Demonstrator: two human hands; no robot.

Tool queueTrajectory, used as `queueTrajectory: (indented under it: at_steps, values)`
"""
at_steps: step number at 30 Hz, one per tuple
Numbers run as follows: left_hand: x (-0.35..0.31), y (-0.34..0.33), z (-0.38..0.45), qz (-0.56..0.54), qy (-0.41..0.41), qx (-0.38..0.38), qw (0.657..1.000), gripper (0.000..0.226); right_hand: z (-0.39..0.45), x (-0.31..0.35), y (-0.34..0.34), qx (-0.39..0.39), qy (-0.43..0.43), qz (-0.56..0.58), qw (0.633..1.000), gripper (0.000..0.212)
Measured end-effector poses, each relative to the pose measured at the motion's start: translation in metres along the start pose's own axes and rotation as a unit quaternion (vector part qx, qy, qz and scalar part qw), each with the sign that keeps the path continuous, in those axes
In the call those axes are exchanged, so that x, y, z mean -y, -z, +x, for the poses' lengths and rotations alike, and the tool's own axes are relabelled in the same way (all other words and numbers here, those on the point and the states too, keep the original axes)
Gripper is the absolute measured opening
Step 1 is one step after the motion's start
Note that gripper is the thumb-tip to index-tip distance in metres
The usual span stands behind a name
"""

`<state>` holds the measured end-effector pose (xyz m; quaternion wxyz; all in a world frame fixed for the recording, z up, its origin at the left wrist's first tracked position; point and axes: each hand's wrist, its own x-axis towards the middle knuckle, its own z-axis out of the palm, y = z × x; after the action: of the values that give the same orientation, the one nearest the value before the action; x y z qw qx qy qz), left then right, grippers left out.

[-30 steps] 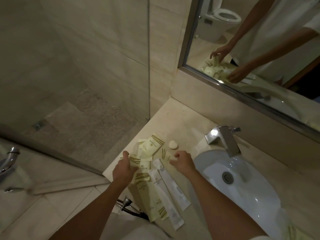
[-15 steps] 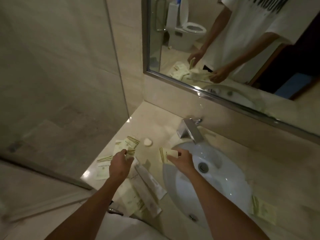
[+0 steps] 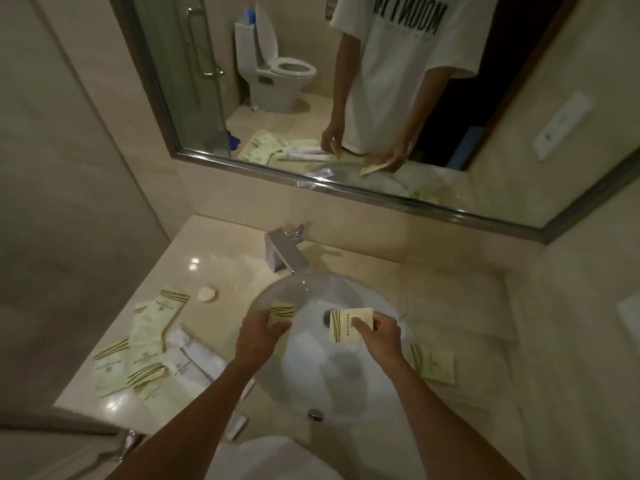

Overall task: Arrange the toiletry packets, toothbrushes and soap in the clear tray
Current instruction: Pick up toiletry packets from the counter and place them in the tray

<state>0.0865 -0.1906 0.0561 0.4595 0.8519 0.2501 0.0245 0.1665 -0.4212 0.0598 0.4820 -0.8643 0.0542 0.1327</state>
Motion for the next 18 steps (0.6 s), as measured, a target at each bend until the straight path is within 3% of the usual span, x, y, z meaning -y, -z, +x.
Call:
queueTrajectory:
  at_steps: [3,5,8,18]
  values:
    - [-0.023,-0.023,0.002,-0.004,-0.033,0.035,0.999,0.014,0.002,-0.018,0.033,-0.048,-0.013,0.012,0.999,0.016]
    - [-0.053,-0.069,0.009,0.011,-0.067,0.082,0.994,0.021,0.011,-0.050,0.081,-0.106,-0.046,0.031,0.993,0.022]
    - [-0.059,-0.082,0.016,0.015,-0.056,0.106,0.993,0.030,0.012,-0.071,0.101,-0.133,-0.064,0.025,0.989,0.029]
    - [-0.105,-0.128,0.021,-0.043,-0.069,0.205,0.975,0.044,0.019,-0.118,0.141,-0.120,-0.112,-0.023,0.986,0.032]
